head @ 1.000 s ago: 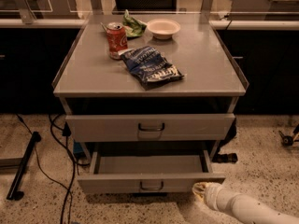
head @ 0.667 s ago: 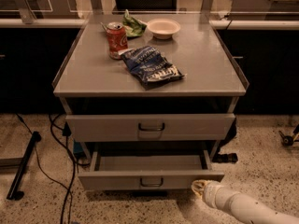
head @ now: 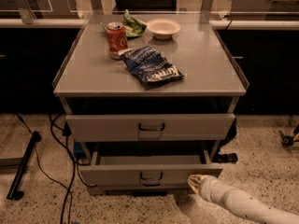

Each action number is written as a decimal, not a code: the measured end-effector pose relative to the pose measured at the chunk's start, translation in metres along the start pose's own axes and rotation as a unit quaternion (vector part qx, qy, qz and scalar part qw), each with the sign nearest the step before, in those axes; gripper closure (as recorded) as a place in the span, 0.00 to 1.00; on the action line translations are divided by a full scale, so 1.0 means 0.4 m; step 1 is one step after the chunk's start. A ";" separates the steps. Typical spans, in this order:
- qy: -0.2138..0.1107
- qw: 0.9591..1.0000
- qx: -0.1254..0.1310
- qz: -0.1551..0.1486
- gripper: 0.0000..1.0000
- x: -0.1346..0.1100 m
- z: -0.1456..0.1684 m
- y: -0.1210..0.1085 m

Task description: Close middle drawer

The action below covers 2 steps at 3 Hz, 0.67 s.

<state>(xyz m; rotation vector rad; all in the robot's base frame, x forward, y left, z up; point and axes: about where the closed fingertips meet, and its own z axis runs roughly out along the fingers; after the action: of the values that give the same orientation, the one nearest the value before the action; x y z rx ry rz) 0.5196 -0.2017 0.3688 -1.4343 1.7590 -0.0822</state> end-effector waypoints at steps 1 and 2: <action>-0.006 1.000 0.003 -0.005 1.00 -0.010 0.028 -0.018; -0.008 1.000 0.005 -0.014 1.00 -0.016 0.058 -0.041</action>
Offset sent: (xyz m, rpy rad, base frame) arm 0.0458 0.0116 -0.0041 -0.0174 -0.0433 0.0312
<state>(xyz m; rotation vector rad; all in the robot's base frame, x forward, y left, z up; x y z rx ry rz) 0.5469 -0.1919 0.3661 -1.4480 1.7232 -0.0938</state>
